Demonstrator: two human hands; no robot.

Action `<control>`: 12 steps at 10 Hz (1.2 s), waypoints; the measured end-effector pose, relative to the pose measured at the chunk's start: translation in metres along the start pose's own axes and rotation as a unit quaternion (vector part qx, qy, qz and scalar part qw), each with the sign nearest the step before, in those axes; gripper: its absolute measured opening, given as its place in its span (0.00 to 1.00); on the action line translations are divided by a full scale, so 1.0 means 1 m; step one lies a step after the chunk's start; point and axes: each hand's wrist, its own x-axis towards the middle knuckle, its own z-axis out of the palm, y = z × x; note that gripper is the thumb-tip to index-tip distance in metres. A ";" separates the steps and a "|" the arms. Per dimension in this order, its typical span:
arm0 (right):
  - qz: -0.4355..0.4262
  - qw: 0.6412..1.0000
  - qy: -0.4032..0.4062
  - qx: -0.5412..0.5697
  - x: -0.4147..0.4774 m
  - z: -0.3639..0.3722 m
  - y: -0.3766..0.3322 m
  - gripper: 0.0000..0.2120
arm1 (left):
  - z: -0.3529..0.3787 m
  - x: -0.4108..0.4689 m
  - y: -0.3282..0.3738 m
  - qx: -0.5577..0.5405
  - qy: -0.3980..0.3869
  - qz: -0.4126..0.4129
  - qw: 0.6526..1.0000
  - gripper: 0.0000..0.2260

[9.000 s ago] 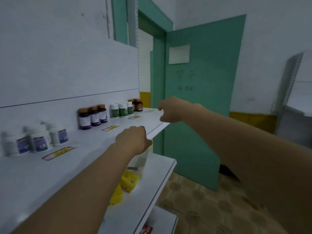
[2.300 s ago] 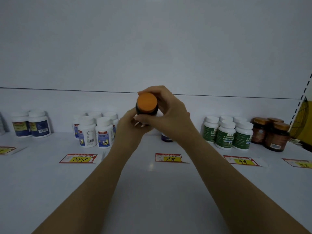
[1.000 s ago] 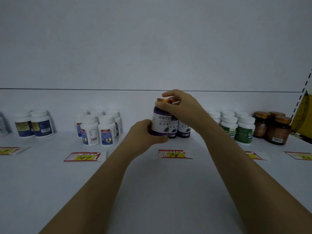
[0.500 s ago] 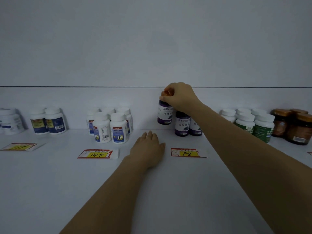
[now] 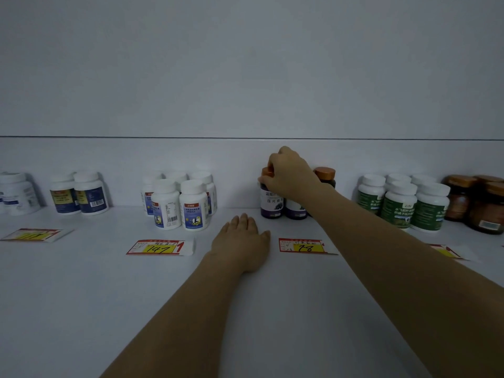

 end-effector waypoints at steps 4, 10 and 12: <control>0.043 0.998 0.000 -0.036 -0.002 -0.024 0.022 0.12 | -0.001 -0.003 0.001 0.003 -0.008 -0.002 1.000 0.28; 0.065 0.994 0.071 0.045 -0.033 -0.057 0.027 0.18 | -0.004 -0.009 0.004 -0.053 0.075 0.001 0.996 0.28; 0.100 0.941 0.091 0.309 -0.063 -0.074 0.020 0.17 | -0.028 -0.030 0.036 -0.389 0.180 0.120 0.895 0.23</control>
